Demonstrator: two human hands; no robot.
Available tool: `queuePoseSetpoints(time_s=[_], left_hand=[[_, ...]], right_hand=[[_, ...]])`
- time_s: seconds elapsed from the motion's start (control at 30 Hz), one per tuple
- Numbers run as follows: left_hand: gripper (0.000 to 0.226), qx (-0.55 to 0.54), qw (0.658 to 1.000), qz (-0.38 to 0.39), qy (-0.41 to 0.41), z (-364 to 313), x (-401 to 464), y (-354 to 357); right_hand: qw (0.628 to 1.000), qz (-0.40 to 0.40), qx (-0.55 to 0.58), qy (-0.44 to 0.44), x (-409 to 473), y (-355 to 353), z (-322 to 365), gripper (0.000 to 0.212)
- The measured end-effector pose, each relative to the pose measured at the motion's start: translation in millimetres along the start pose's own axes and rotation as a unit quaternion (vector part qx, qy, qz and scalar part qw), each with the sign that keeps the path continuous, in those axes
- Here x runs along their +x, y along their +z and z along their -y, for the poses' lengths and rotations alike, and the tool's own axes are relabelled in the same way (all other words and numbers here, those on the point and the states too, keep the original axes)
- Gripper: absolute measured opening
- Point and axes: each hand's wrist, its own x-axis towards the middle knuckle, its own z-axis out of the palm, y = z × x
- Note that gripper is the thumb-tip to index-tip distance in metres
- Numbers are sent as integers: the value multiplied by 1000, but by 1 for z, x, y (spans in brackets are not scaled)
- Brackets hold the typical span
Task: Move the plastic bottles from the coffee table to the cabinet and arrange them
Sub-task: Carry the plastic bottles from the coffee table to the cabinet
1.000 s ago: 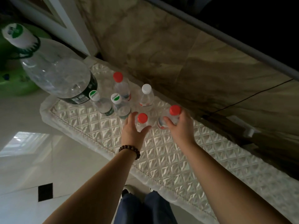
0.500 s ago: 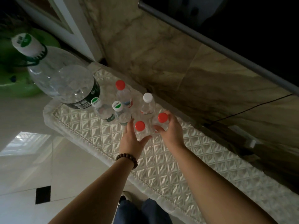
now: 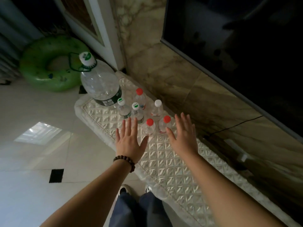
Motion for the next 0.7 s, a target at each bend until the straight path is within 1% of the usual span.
queuePoseSetpoints(time_s=[0.13,0.23,0.37,0.47,0.57,0.7], left_hand=[[78,8,999,-32,-37,4,-35,-35],[78,2,994,-54,-94,16,-56,-53],[75,-28,980,-82,-180,36,-91,-70],[74,-48,961,-97,-254,56,-122,-77],[73,-42,939,-117,-322,79,-157,-79],[75,-46,900,-134,-412,109,-211,-79]], right_hand=[[999,2,-12,-50,-25,-24,26,78],[996,19,-2,-83,-38,-27,50,77],[986,51,-2,-158,-50,-14,86,75],[974,79,-10,-211,-61,1,117,76],[958,114,-12,-264,-76,14,151,77],[927,159,-35,-337,-102,34,193,67]])
